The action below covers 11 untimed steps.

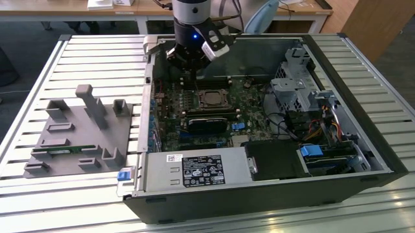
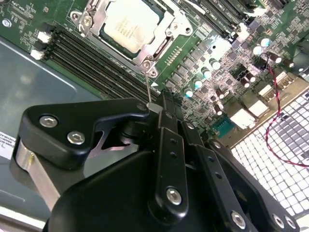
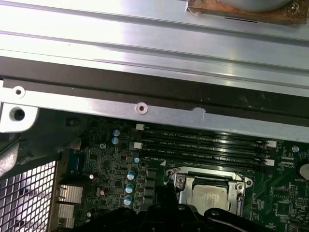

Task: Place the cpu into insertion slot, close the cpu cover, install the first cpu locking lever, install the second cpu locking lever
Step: 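Install the first cpu locking lever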

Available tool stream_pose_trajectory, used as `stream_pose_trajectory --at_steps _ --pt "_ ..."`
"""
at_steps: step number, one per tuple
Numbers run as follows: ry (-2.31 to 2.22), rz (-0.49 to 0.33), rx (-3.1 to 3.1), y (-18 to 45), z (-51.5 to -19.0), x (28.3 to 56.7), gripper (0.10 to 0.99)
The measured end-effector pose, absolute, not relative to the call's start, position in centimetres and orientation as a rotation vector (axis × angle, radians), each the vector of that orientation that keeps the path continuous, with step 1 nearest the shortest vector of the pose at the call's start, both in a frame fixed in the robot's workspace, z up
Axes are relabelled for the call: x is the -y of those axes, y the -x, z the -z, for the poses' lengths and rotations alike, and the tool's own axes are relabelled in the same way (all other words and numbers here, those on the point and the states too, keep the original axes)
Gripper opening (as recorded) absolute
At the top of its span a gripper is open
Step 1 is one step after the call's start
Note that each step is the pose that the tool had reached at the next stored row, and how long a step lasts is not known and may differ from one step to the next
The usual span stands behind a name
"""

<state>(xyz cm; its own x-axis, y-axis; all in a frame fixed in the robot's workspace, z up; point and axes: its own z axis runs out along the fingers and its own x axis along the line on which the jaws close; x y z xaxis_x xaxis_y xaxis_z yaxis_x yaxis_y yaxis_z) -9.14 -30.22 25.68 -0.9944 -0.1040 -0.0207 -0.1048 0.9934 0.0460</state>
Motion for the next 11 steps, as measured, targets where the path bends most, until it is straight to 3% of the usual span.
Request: stream_pose_trajectory --at_steps 11 --pt "0.164 -0.074 -3.118 10.3 -25.4 30.4 0.106"
